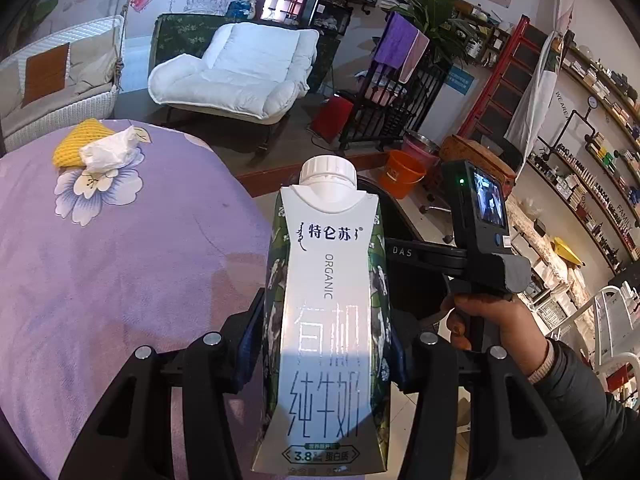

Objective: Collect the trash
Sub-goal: 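Carry the white paper towel over the black bin and open the right gripper, then lower the white milk carton into the black bin and open the left gripper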

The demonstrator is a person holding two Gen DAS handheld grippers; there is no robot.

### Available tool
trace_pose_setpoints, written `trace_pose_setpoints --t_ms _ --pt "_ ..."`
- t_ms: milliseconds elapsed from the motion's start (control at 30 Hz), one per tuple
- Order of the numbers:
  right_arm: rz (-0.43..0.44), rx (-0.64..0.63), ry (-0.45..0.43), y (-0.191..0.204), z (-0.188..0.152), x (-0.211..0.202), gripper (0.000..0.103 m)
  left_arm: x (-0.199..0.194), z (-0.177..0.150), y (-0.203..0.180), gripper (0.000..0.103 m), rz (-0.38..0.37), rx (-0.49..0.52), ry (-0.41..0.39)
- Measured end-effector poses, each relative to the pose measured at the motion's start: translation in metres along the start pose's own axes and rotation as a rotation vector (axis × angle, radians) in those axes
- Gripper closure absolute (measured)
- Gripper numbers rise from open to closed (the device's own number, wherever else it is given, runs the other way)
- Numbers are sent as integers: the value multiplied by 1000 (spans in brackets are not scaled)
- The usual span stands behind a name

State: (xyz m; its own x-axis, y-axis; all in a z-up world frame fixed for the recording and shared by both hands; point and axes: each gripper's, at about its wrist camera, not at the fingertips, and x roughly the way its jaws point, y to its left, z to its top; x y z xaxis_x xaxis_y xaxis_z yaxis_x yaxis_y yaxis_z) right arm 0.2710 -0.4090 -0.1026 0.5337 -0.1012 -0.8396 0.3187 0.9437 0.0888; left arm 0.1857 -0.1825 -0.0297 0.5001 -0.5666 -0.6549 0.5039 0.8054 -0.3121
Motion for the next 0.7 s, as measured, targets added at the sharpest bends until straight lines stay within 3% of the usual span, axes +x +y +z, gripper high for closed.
trace_pose_setpoints --t_ms 367,700 --pt "-16 -15 -112 -4 -13 -38 35 21 10 -18 52 -32 38 34" --pt "-51 87 -206 -42 -44 -90 30 71 25 -39 52 -88 54 127"
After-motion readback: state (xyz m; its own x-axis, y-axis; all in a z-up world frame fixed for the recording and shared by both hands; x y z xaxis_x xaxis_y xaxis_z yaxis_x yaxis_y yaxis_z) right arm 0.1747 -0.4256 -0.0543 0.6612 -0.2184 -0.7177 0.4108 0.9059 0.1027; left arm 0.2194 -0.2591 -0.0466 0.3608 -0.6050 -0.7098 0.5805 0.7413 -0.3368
